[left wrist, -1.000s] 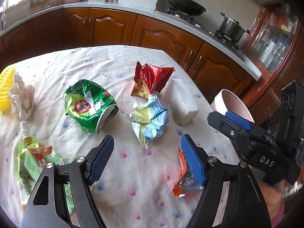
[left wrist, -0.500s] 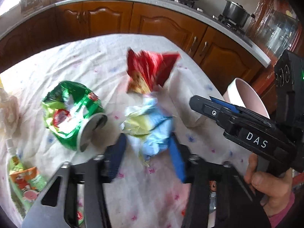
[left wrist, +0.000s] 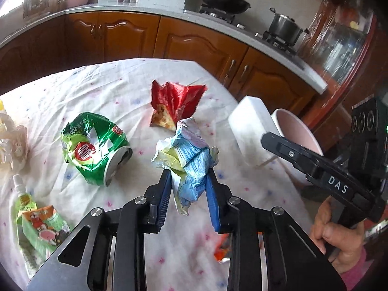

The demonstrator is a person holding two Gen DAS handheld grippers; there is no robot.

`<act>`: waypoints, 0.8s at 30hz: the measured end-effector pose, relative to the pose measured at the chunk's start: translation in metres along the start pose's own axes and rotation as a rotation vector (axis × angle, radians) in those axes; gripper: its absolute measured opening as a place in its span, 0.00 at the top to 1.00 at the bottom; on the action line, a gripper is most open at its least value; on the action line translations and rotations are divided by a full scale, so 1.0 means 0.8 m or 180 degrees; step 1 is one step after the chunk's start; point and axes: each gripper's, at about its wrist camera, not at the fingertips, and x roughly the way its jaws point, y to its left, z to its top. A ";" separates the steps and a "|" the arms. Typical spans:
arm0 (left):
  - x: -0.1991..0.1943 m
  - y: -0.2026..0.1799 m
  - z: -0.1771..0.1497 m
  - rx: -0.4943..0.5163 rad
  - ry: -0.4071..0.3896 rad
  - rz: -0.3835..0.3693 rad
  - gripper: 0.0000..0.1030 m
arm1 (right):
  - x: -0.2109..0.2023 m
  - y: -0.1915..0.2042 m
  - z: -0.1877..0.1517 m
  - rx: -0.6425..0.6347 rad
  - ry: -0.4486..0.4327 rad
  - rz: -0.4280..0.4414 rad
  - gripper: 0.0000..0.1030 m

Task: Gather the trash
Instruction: 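Carry both items over the pink bucket and open both tools to release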

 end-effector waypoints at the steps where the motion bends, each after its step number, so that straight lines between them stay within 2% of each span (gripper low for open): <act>1: -0.004 -0.003 0.000 0.0004 -0.0016 -0.0023 0.74 | -0.009 -0.001 -0.002 0.0020 -0.0037 -0.0003 0.73; 12: -0.028 -0.057 -0.003 0.0168 -0.0106 -0.0265 0.74 | -0.102 -0.029 -0.027 0.0187 -0.0377 -0.0221 0.72; 24: -0.018 -0.128 0.002 0.0439 -0.0062 -0.0490 0.74 | -0.166 -0.088 -0.046 0.0401 -0.0585 -0.0579 0.72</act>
